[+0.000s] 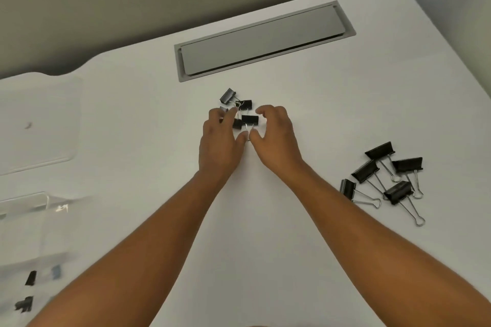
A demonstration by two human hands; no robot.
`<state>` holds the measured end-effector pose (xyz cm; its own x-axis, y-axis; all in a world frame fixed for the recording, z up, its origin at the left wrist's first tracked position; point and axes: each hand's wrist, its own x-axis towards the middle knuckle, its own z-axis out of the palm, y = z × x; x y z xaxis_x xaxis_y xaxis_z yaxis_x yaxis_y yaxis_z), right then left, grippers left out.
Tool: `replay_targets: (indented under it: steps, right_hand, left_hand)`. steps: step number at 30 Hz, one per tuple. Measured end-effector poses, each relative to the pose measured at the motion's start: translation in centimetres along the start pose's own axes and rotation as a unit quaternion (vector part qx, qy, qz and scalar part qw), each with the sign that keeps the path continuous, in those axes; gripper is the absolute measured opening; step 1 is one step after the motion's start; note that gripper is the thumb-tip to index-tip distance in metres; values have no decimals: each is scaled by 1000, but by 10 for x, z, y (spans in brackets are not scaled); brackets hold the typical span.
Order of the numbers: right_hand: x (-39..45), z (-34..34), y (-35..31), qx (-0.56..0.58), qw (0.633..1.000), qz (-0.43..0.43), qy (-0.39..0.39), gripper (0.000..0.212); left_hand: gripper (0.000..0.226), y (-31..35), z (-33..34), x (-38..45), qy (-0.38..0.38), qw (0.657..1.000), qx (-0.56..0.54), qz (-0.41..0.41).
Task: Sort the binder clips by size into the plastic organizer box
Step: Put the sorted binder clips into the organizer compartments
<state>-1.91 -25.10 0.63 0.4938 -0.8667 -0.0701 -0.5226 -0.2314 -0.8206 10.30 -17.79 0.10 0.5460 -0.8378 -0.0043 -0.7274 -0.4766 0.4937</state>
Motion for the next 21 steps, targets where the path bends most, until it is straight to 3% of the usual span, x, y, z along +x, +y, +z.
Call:
replay_targets:
  steps: [3,7,12,16,21]
  right_hand:
    - [28,15,-6,-45,998,-3,-35,53]
    - [33,31,1,-66,998,-10,-3,40]
    - [23,34,8,-17,999,18,21,31]
    - [18,21,8,44,998,41,26,22]
    - [-9,1,11,191,973,126,9,21]
  left_hand:
    - [47,-3,5,9,-8,1000,10,-6]
    - [32,-11,9,10,9,999,-35,-25]
    - [22,-14,8,3,13,996,-87,-35]
    - [31,-12,3,-7,-3,992,-111,-50]
    - [26,-9,-9,-36,19,988,-144,-58]
